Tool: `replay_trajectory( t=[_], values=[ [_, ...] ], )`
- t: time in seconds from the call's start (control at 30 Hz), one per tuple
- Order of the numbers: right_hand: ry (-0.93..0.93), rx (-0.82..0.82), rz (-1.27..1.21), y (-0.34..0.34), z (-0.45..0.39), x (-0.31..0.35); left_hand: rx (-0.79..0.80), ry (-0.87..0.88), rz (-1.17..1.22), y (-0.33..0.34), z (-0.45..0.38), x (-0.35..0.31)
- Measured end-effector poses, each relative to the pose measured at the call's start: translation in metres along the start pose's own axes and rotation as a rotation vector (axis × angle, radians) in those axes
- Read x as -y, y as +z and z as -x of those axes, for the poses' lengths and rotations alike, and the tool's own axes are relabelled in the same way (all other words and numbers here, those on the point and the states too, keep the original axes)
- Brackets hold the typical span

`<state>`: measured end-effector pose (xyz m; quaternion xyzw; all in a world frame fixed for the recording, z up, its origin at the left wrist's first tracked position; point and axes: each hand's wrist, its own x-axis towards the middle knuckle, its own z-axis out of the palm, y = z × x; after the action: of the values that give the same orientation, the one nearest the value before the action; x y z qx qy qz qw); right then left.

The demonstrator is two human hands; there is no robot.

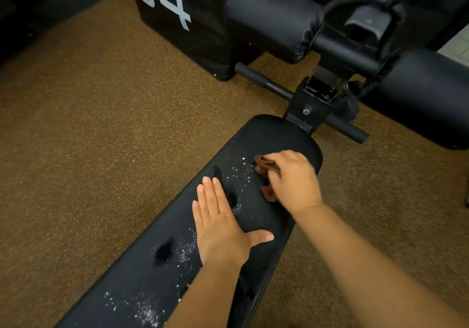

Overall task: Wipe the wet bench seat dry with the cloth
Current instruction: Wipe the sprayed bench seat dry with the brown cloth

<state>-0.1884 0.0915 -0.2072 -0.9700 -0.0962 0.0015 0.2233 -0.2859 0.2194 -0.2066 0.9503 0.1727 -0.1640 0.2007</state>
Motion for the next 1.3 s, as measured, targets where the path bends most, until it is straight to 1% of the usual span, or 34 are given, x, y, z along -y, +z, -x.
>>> replay_trajectory(
  t=[0.03, 0.1, 0.17, 0.23, 0.27, 0.3, 0.4, 0.43, 0.47, 0.5, 0.53, 0.63, 0.67, 0.7, 0.73, 0.8, 0.83, 0.87, 0.9, 0.93, 1.0, 1.07, 1.13, 1.17, 1.23, 1.3],
  values=[
    [-0.022, 0.023, -0.023, 0.007, 0.003, 0.015, 0.0, -0.006, 0.0, 0.0, 0.0, 0.0],
    [-0.195, 0.121, -0.051, 0.015, 0.026, 0.031, 0.0, -0.008, -0.014, 0.0, -0.001, -0.001],
    [-0.357, 0.215, -0.07, 0.008, 0.048, 0.024, 0.004, 0.008, -0.034, -0.001, 0.0, -0.001],
    [-0.424, 0.296, -0.044, -0.007, 0.053, 0.005, 0.011, 0.022, -0.032, -0.004, -0.001, 0.002],
    [-0.418, 0.295, -0.013, -0.014, 0.05, -0.004, 0.017, 0.022, -0.036, -0.005, -0.001, 0.005],
    [-0.376, 0.253, 0.011, -0.018, 0.043, -0.013, 0.023, 0.013, -0.04, -0.007, -0.002, 0.008],
    [-0.087, 0.016, 0.035, -0.017, 0.01, -0.023, 0.03, -0.043, -0.007, -0.013, -0.005, 0.017],
    [-0.006, -0.04, 0.032, -0.01, 0.002, -0.018, 0.032, -0.049, 0.005, -0.013, -0.005, 0.018],
    [0.037, -0.065, 0.021, -0.001, -0.003, -0.009, 0.033, -0.05, 0.014, -0.013, -0.005, 0.018],
    [0.029, -0.059, 0.01, 0.008, -0.003, 0.002, 0.033, -0.05, 0.018, -0.012, -0.006, 0.018],
    [-0.031, -0.021, 0.005, 0.015, 0.004, 0.011, 0.035, -0.051, 0.018, -0.012, -0.006, 0.017],
    [-0.316, 0.145, 0.027, 0.009, 0.029, 0.009, 0.038, -0.053, 0.014, -0.013, -0.005, 0.017],
    [-0.367, 0.161, 0.053, -0.001, 0.029, -0.001, 0.039, -0.054, 0.017, -0.014, -0.004, 0.017],
    [-0.356, 0.161, 0.071, -0.011, 0.024, -0.012, 0.038, -0.055, 0.021, -0.015, -0.004, 0.017],
    [-0.28, 0.145, 0.072, -0.018, 0.014, -0.021, 0.038, -0.053, 0.023, -0.015, -0.004, 0.017],
    [-0.071, 0.045, 0.054, -0.016, -0.011, -0.027, 0.037, -0.049, 0.03, -0.015, -0.003, 0.017],
    [0.019, -0.006, 0.046, -0.006, -0.022, -0.021, 0.035, -0.049, 0.03, -0.014, -0.003, 0.017],
    [0.071, -0.044, 0.025, 0.006, -0.029, -0.009, 0.033, -0.052, 0.027, -0.013, -0.004, 0.017],
    [0.083, -0.064, -0.007, 0.017, -0.033, 0.008, 0.031, -0.054, 0.024, -0.012, -0.005, 0.017],
    [0.051, -0.059, -0.044, 0.026, -0.032, 0.024, 0.028, -0.056, 0.025, -0.012, -0.005, 0.017],
    [-0.106, 0.033, -0.06, 0.035, -0.016, 0.042, 0.028, -0.056, 0.03, -0.012, -0.005, 0.017],
    [-0.258, 0.153, -0.056, 0.025, 0.006, 0.031, 0.031, -0.056, 0.032, -0.013, -0.005, 0.017],
    [-0.317, 0.215, -0.018, 0.002, 0.013, 0.007, 0.03, -0.06, 0.036, -0.013, -0.005, 0.017],
    [-0.289, 0.214, 0.0, -0.006, 0.008, -0.005, 0.031, -0.063, 0.036, -0.013, -0.006, 0.017],
    [-0.147, 0.124, 0.035, -0.011, -0.014, -0.018, 0.034, -0.064, 0.03, -0.012, -0.006, 0.017],
    [-0.037, 0.013, 0.056, 0.004, -0.032, -0.003, 0.03, -0.059, 0.029, -0.01, -0.005, 0.018]
  ],
)
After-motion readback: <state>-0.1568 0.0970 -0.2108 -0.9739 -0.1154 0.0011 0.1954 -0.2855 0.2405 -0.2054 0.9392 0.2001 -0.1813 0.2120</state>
